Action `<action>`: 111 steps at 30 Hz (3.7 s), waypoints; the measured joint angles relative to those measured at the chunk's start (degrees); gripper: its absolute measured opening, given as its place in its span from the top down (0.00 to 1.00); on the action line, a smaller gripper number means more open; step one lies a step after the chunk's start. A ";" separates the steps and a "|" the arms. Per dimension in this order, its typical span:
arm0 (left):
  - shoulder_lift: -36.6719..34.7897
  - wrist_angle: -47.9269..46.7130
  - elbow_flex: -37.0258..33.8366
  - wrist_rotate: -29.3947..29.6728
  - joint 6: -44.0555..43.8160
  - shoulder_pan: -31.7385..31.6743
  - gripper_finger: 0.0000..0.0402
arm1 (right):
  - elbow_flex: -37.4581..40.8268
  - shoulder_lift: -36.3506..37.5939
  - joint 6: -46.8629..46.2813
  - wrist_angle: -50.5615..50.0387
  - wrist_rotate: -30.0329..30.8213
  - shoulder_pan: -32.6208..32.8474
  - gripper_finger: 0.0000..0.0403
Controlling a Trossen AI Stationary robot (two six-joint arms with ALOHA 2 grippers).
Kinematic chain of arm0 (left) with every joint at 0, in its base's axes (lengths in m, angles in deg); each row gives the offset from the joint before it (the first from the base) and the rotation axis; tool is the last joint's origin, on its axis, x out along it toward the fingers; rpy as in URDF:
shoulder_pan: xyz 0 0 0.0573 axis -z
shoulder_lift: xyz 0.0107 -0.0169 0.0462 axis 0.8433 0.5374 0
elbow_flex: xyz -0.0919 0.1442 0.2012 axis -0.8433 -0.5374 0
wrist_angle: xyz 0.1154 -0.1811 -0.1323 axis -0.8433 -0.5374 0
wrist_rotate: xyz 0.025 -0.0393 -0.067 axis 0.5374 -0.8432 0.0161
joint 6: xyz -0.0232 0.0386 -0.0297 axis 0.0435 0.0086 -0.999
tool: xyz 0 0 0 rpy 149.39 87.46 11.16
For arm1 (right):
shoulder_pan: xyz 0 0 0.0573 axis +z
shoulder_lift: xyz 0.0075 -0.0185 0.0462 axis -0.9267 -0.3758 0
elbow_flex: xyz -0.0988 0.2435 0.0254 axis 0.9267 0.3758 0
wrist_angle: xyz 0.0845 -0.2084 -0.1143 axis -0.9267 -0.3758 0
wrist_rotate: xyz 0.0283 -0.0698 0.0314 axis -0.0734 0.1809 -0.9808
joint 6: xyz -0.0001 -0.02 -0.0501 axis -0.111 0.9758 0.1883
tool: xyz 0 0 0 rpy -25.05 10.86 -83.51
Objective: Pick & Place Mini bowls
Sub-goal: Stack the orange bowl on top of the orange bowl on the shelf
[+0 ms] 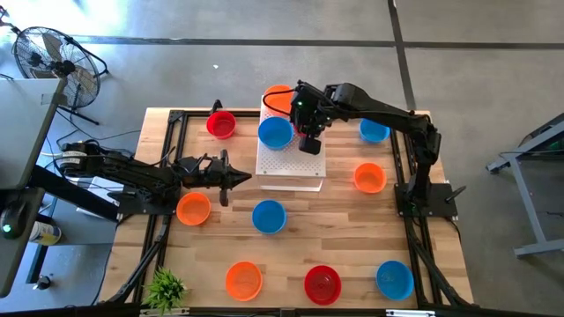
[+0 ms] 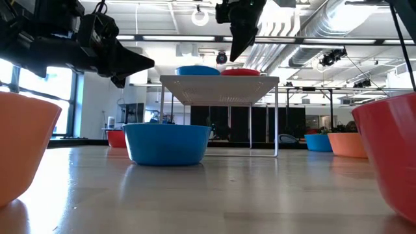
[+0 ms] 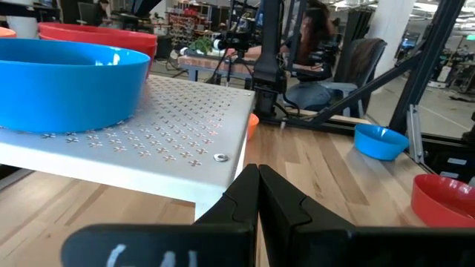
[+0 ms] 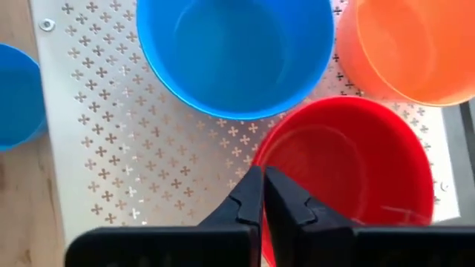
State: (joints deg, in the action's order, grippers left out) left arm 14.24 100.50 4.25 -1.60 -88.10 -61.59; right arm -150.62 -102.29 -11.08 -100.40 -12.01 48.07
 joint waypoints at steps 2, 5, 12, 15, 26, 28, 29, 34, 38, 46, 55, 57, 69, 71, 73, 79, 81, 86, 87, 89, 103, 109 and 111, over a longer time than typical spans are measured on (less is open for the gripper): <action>0.00 0.00 0.00 0.01 0.02 0.00 1.00 | 0.00 -0.10 -0.42 0.06 -0.46 0.00 0.98; 0.00 0.02 0.00 0.01 0.00 0.00 1.00 | 0.00 -0.10 -1.05 0.42 -0.54 0.00 0.94; 0.00 -0.02 0.00 -0.55 0.01 0.00 1.00 | 0.02 2.55 -1.99 -2.71 2.77 2.00 0.88; 0.00 -0.42 0.00 -1.47 0.03 0.00 1.00 | 0.02 4.34 -1.97 -2.81 3.41 4.23 0.94; -0.01 -0.70 0.00 -1.47 0.14 0.00 1.00 | 0.09 6.33 -4.84 -1.12 10.41 13.53 0.99; -0.02 -0.95 0.00 -1.47 0.04 0.00 1.00 | 0.11 6.33 -5.43 -0.83 11.20 14.80 0.99; -0.02 -1.06 0.00 -1.47 0.04 0.00 1.00 | 0.11 6.37 -5.61 -0.31 11.41 15.40 0.99; -0.02 -1.36 0.00 -1.80 0.02 0.00 1.00 | 0.11 6.37 -5.70 1.53 11.54 17.68 1.00; -0.02 -1.31 0.00 -2.91 0.02 0.00 1.00 | 4.44 7.90 -5.77 6.20 11.28 18.45 1.00; -0.02 -1.34 0.01 -3.07 -0.02 0.00 1.00 | 35.60 23.86 -10.67 32.27 7.31 18.47 1.00; -0.02 -1.31 0.01 -2.79 -0.02 0.00 1.00 | 57.58 46.03 -32.19 36.23 19.66 24.77 1.00; -0.02 -1.31 0.01 -2.78 0.00 -0.01 1.00 | 58.98 49.40 -38.63 31.28 24.59 27.77 1.00; -0.02 -1.45 0.02 -2.72 0.00 0.00 1.00 | 58.71 49.53 -75.00 -4.52 25.75 39.02 0.95; -0.02 -1.62 0.01 -2.72 0.00 0.00 1.00 | 58.73 48.00 -77.69 -7.81 23.24 39.77 0.90; -0.02 -1.75 0.00 -2.72 0.00 0.00 1.00 | 59.19 46.50 -78.28 -8.89 21.72 40.53 0.83; 0.00 -2.43 0.00 -2.70 0.00 0.00 1.00 | 63.40 42.53 -69.00 -4.63 20.73 43.10 0.64; -0.02 -2.64 0.00 -2.70 0.00 0.00 1.00 | 66.22 41.95 -66.76 -1.93 20.36 43.10 0.60; -0.02 -2.65 0.00 -2.70 0.00 0.00 1.00 | 74.54 41.80 -61.02 9.78 17.36 40.80 0.57; -0.01 -2.66 0.00 -2.70 0.00 0.00 1.00 | 75.93 41.81 -59.67 12.04 17.03 40.04 0.57; -0.02 -2.67 0.00 -2.70 0.00 0.00 1.00 | 78.37 41.82 -57.46 15.33 16.45 38.35 0.58; -0.02 -2.69 0.00 -2.68 0.59 0.00 1.00 | 85.54 41.80 -49.71 24.43 17.40 29.65 0.77; -0.02 -2.84 0.00 -2.68 0.61 0.00 1.00 | 86.60 41.78 -49.14 27.10 16.17 27.66 0.88; -0.02 -2.83 0.00 -2.68 0.61 0.00 1.00 | 86.60 41.78 -48.15 28.06 15.77 27.62 0.94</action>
State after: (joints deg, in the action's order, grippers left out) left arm 14.22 97.66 4.25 -4.28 -87.49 -61.59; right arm -64.03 -60.52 -59.24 -72.34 3.76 75.68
